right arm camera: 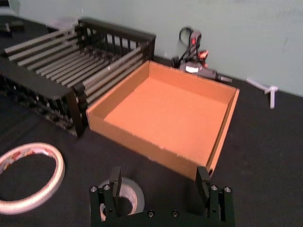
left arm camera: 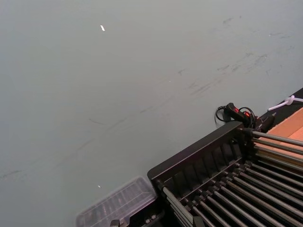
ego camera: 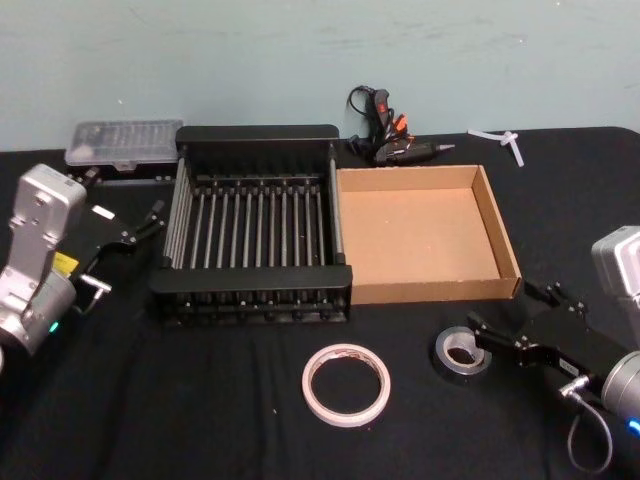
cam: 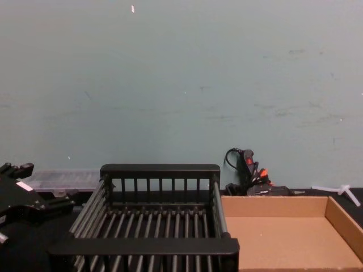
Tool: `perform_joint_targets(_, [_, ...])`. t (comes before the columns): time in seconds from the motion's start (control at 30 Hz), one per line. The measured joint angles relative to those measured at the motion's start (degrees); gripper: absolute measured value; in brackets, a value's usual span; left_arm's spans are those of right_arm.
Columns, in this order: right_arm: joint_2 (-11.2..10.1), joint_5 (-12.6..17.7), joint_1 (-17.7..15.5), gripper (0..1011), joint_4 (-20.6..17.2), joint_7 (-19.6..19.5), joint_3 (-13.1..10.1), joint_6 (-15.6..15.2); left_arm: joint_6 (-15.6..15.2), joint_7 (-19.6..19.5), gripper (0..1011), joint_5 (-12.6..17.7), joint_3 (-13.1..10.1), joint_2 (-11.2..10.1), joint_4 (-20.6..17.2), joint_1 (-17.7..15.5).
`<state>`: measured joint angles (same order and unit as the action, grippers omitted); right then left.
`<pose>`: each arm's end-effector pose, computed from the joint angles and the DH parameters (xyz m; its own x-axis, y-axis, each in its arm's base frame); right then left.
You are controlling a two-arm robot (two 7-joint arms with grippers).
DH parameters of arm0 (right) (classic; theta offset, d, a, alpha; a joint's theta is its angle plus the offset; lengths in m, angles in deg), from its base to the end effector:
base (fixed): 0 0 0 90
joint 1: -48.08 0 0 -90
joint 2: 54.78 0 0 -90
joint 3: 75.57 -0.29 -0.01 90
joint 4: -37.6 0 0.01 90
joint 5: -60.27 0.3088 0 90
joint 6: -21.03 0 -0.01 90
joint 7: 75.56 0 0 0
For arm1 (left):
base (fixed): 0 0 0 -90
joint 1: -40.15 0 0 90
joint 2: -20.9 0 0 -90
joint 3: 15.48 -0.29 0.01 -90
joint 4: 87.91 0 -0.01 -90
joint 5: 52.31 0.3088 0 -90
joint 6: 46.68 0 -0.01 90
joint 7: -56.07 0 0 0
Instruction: Pick up the white tape and place it into the black box , Pick up the silver tape and place it into the brown box.
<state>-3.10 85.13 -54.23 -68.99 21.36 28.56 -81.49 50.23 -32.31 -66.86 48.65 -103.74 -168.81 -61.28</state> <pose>0.2561 -0.0688 -0.2749 0.4796 -0.8725 0.0935 0.8376 0.4234 -0.3451 0.3581 0.0826 -0.3023 0.2924 0.8803 0.3736 -0.9552 0.2875 0.0703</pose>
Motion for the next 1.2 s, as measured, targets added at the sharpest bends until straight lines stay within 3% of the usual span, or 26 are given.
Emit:
perform_joint_targets(0.43, [1.4,-1.8,1.5,1000,1.2,1.3,0.5,-5.2,0.0,0.0,1001,0.0,0.0,0.0,0.0,0.0])
perform_joint_targets(1.2, [4.7,-4.8,2.8,1000,4.0,3.5,0.3,-7.8,0.0,0.0,1001,0.0,0.0,0.0,0.0,0.0])
